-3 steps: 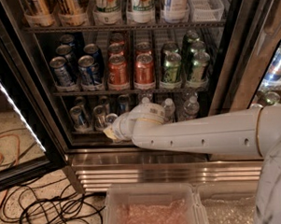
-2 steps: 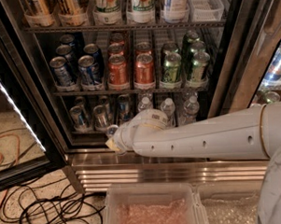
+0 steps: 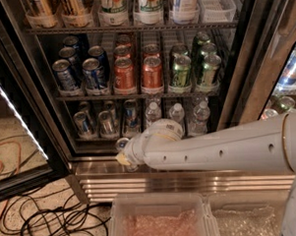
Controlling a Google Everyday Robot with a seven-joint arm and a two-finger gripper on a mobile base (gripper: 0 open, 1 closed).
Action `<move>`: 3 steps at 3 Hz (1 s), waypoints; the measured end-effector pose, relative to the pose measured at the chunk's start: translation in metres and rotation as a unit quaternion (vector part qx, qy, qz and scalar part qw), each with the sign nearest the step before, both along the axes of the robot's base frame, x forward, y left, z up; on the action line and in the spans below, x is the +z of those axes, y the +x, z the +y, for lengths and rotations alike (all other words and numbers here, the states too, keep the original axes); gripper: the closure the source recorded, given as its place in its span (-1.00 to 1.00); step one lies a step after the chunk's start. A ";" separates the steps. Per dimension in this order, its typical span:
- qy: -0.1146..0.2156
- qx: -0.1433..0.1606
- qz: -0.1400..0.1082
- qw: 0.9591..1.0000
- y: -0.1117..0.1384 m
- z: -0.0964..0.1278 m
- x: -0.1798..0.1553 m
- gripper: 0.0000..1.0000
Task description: Pick redbull can from bottom shelf of fridge
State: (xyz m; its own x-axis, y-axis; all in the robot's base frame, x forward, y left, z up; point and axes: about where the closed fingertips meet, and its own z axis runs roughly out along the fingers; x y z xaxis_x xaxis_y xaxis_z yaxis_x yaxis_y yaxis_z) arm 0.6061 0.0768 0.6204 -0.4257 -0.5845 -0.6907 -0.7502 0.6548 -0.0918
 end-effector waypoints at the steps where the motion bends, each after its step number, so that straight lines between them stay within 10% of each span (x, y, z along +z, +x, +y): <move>1: 0.000 -0.014 0.052 0.999 -0.049 -0.017 -0.020 1.00; 3: 0.009 -0.049 0.166 0.985 -0.134 -0.053 -0.048 1.00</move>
Offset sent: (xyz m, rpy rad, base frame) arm -0.1541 -0.0824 -0.0272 0.0619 0.4326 -0.1368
